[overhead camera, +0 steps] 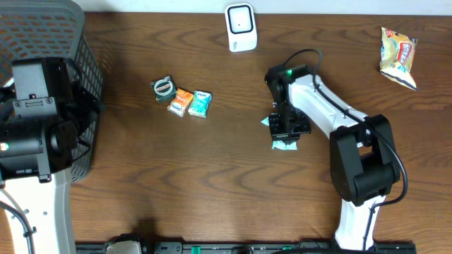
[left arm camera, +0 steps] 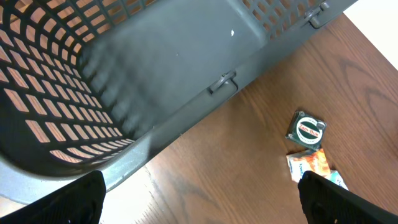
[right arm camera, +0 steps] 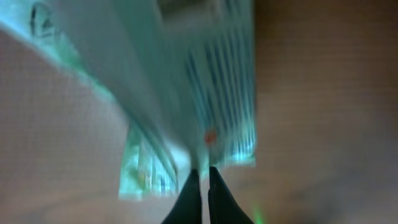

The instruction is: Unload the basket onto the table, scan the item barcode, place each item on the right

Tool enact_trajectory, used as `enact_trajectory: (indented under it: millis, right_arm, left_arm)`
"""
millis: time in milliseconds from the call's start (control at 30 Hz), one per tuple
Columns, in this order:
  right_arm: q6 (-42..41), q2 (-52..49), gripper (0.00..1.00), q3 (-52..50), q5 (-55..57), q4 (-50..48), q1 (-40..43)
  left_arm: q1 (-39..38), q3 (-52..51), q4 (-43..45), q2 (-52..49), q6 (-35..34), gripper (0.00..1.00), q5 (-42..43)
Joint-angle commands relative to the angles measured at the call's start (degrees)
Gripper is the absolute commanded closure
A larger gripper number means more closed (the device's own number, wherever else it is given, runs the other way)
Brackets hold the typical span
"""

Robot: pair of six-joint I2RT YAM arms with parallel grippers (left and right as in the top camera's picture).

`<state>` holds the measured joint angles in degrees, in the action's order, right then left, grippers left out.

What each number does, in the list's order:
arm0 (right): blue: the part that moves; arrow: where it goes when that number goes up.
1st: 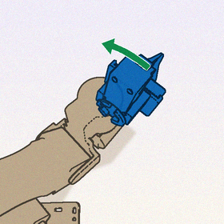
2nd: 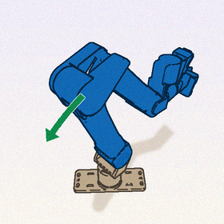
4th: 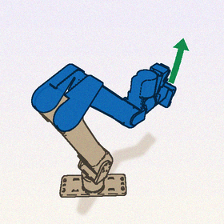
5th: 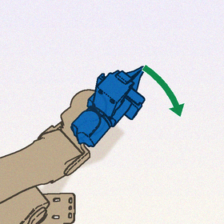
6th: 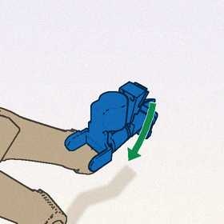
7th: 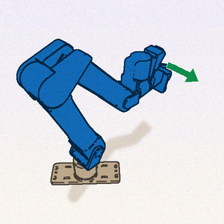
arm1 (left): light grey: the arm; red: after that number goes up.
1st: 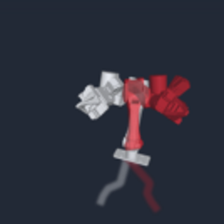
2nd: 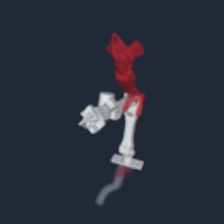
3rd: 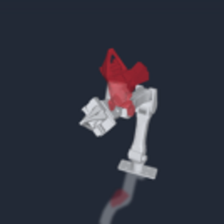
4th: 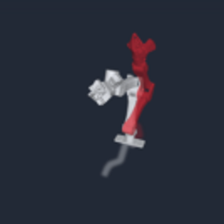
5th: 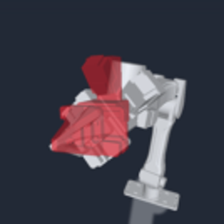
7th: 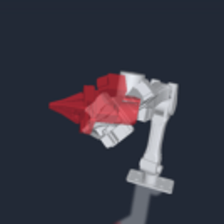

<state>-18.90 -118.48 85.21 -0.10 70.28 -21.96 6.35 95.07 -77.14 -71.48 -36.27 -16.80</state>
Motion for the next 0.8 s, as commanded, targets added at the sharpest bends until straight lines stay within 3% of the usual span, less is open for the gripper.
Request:
enact_trajectory:
  millis: [0, 167, 333, 400, 500, 533, 700, 767]
  right_arm:
    - [-0.37, -0.04, 0.99, -3.67, -1.97, -5.79, -0.55]
    - [-0.33, -0.04, 0.99, -3.76, -9.35, -9.62, -1.6]
    - [1.2, -0.02, 0.99, 2.19, -7.58, -4.33, -1.33]
    - [1.18, -0.02, 0.92, 5.62, -4.85, -1.7, -0.66]
    - [1.16, -0.02, 0.69, 9.44, -1.2, -0.04, 0.98]
    - [1.16, -0.02, 0.65, 10.27, -0.83, 0.09, 1.86]
    - [0.07, -0.04, 0.59, 10.01, -3.21, 0.48, 6.93]
    - [0.13, -0.04, 0.67, 9.18, -5.79, 0.55, 8.02]
  left_arm:
    - [0.28, -0.31, -0.2, -0.04, -0.9, 0.02, -0.57]
    - [0.28, -0.31, -0.2, -0.04, -0.92, 0.02, -0.57]
    - [0.28, -0.31, -0.2, -0.04, -0.9, 0.02, -0.57]
    - [0.28, -0.31, -0.2, -0.04, -0.9, 0.02, -0.57]
    - [0.28, -0.31, -0.2, -0.04, -0.9, 0.02, -0.57]
    - [0.28, -0.31, -0.2, -0.04, -0.92, 0.02, -0.57]
    - [0.28, -0.31, -0.2, -0.04, -0.92, 0.02, -0.57]
    - [0.28, -0.31, -0.2, -0.04, -0.92, 0.02, -0.57]
